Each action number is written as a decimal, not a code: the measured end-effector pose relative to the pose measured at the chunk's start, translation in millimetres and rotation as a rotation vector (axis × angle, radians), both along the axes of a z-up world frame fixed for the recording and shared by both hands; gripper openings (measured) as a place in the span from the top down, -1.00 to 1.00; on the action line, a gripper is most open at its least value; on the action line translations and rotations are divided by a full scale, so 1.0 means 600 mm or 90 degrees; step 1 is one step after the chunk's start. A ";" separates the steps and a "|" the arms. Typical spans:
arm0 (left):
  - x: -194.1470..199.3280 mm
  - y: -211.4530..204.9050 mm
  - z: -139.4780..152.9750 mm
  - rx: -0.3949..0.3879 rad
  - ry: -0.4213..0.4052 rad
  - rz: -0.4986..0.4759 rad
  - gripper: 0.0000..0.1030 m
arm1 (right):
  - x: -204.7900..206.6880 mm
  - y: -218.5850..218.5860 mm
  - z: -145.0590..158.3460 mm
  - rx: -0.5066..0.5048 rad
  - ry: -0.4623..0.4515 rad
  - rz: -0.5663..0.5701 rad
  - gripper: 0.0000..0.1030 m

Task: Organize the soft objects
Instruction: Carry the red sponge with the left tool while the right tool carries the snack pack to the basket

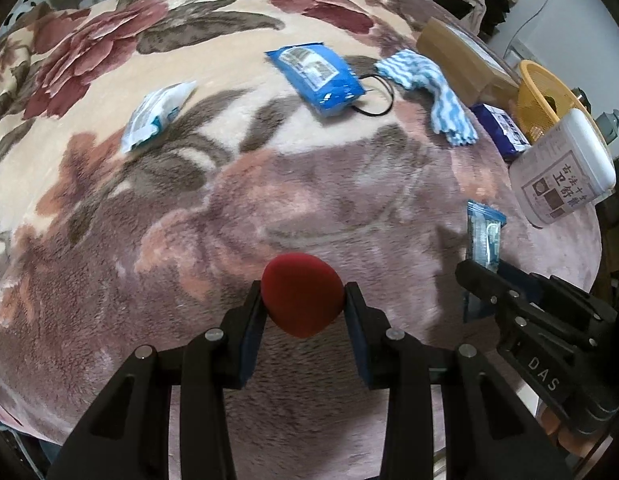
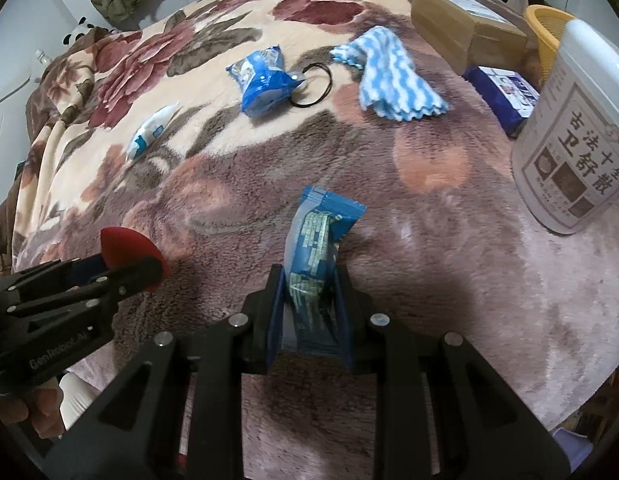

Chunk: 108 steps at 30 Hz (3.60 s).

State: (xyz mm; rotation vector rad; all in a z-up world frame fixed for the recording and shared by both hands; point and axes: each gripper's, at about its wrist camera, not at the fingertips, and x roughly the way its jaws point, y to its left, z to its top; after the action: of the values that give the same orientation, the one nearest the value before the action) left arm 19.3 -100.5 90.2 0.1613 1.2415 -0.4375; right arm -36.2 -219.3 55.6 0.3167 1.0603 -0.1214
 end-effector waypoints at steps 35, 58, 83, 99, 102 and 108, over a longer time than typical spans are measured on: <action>0.001 -0.154 0.061 -0.028 -0.024 -0.080 0.24 | -0.017 -0.114 0.069 -0.026 -0.026 -0.058 0.53; 0.005 -0.216 0.139 -0.058 -0.058 -0.109 0.24 | -0.019 -0.153 0.147 -0.045 -0.069 -0.072 0.53; 0.004 -0.337 0.219 -0.080 -0.092 -0.163 0.24 | -0.030 -0.251 0.206 -0.049 -0.107 -0.119 0.53; 0.000 -0.468 0.244 -0.103 -0.080 -0.224 0.24 | -0.038 -0.354 0.208 -0.050 -0.097 -0.176 0.53; 0.005 -0.493 0.240 -0.110 -0.070 -0.231 0.24 | -0.037 -0.370 0.205 -0.050 -0.092 -0.183 0.53; 0.016 -0.542 0.230 -0.115 -0.057 -0.244 0.24 | -0.033 -0.410 0.195 -0.046 -0.085 -0.202 0.53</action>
State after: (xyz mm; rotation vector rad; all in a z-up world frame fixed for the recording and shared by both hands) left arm 29.0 -425.6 228.3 0.2623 1.0773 -0.8620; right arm -56.2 -465.5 172.9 0.4208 0.8656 -0.4159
